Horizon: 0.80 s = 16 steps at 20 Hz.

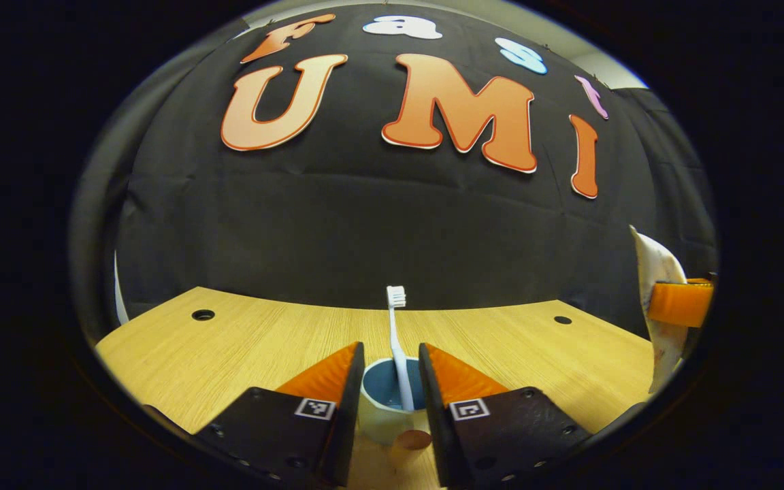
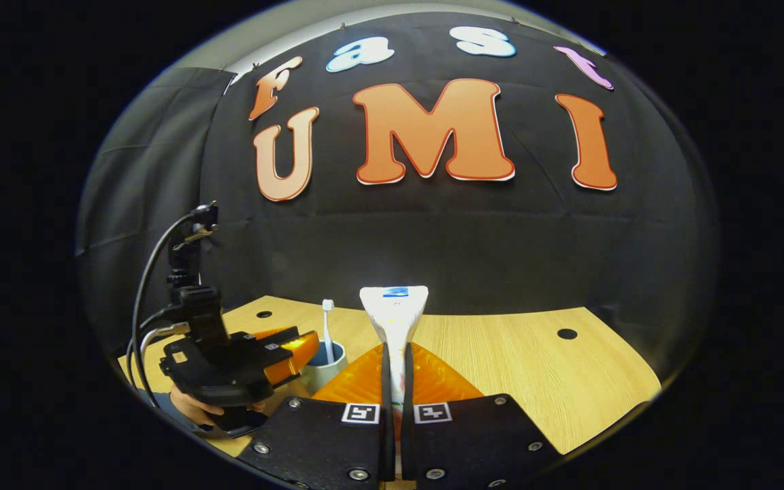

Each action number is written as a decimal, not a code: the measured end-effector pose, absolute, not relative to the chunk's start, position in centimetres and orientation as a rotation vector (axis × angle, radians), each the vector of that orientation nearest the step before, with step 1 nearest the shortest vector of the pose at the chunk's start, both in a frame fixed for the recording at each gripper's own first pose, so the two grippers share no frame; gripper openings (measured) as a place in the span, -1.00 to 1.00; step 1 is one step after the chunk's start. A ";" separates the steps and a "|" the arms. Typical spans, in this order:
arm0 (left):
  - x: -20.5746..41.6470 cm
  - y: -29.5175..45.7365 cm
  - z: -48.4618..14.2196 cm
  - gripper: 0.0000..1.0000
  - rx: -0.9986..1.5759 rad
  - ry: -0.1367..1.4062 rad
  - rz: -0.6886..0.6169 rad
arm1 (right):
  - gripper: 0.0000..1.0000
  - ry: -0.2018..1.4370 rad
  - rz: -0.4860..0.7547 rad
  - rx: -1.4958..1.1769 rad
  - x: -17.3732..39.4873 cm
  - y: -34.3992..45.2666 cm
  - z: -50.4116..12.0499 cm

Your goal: Put the toothbrush and toothpaste on the desktop into the cup, then pick up the cup and place it on the coaster on the desktop.

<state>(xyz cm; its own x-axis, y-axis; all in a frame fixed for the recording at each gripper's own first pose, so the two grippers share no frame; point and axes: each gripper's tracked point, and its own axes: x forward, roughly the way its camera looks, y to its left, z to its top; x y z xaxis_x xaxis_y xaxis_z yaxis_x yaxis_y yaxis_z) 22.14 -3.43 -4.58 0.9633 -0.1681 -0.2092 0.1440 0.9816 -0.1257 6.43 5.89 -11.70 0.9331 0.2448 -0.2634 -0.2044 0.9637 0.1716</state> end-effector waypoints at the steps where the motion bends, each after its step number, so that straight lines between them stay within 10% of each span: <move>1: 21.7 -3.2 -3.8 0.10 -0.102 0.212 -0.161 | -0.92 0.272 0.240 0.143 6.9 6.3 -11.1; 3: 20.7 -2.4 -2.1 0.62 -0.083 0.187 -0.153 | -0.92 0.241 0.261 0.141 7.9 7.2 -9.9; 16: 15.2 4.3 1.9 0.92 -0.045 0.167 -0.078 | -0.92 0.150 0.400 0.229 14.2 15.2 -7.1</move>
